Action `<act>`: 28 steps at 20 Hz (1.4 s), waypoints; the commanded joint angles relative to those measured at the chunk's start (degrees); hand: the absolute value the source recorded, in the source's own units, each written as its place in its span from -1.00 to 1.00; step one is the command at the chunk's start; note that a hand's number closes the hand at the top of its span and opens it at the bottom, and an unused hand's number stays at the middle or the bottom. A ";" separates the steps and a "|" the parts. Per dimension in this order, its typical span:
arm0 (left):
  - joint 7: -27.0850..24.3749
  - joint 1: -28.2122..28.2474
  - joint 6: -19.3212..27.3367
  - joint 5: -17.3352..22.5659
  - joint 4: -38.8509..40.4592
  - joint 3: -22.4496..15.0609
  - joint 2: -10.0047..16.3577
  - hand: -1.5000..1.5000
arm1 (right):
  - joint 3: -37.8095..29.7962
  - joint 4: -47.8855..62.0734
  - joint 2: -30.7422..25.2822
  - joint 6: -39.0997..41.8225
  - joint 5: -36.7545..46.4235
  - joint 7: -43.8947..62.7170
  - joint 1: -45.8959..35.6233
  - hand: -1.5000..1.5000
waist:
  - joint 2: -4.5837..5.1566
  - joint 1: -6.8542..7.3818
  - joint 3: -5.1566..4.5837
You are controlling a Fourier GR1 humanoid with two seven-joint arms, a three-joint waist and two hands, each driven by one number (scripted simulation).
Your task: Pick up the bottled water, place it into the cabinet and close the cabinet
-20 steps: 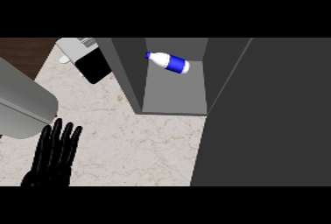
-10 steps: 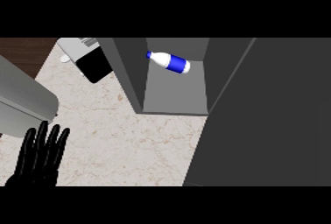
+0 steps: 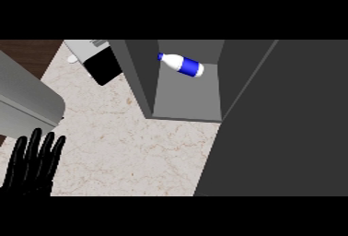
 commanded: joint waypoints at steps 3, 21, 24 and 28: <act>-0.57 0.77 -1.89 1.12 0.04 1.25 0.68 -1.00 | 4.00 5.26 9.64 -7.93 3.57 2.93 -5.97 1.00 | 0.17 0.93 -0.13; -0.15 -0.02 -7.07 2.17 -1.04 2.38 3.65 -1.00 | 4.81 13.99 8.39 -2.23 -19.62 5.85 -0.69 1.00 | 3.52 7.11 -0.07; -0.44 -0.09 -7.80 1.93 -0.29 2.28 3.73 -1.00 | 2.60 15.33 9.73 -3.36 -25.21 7.40 -1.26 1.00 | 3.40 7.02 -0.09; -0.52 1.12 -7.67 3.09 -0.52 3.99 4.13 -1.00 | -4.16 14.39 9.75 -9.02 -26.57 4.29 -0.93 1.00 | 2.59 5.33 0.13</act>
